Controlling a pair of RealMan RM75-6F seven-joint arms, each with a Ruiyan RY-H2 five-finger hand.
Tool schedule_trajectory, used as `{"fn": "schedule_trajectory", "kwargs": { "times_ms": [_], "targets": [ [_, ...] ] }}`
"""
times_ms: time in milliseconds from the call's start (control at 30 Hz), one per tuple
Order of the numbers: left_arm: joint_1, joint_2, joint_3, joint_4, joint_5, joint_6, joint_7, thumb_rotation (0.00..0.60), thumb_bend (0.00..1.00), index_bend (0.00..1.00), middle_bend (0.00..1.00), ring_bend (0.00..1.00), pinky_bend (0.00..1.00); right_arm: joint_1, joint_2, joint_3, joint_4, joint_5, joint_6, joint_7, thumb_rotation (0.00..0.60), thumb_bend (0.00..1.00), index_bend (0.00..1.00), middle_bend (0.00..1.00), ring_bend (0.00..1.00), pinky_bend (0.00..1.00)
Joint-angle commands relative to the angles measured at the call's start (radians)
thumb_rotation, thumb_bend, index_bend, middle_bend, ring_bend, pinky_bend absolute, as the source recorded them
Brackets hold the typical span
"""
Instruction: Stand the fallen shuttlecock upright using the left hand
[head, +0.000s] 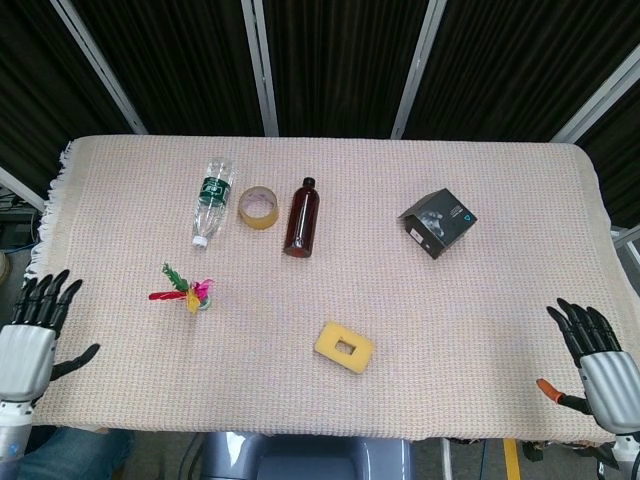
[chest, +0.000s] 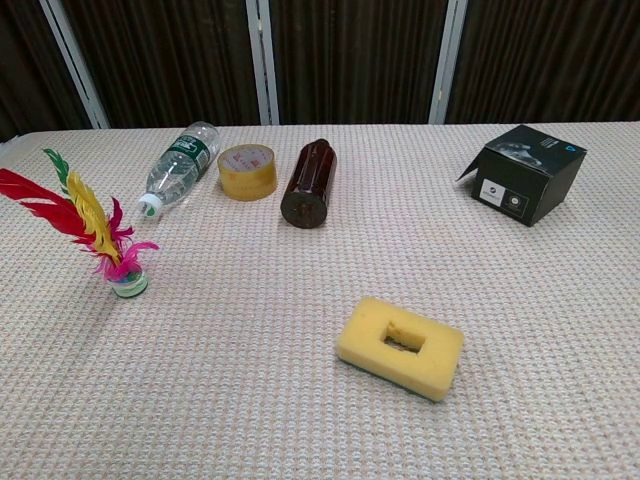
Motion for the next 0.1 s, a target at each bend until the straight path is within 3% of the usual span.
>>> {"fn": "schedule_trajectory", "kwargs": {
  "times_ms": [33,100],
  "targets": [
    [0.104,0.107,0.013,-0.123,-0.139,-0.036,0.060,0.600,0.12,0.09,0.00,0.00,0.00,0.004,0.000,-0.003,-0.002,-0.006,-0.006,-0.006,0.600,0.11,0.00,0.00,0.00,0.00],
    [0.122,0.112,-0.014,-0.119,-0.136,0.000,0.017,0.600,0.12,0.09,0.00,0.00,0.00,0.007,0.004,-0.002,-0.002,-0.004,-0.009,-0.005,0.600,0.11,0.00,0.00,0.00,0.00]
  ]
}}
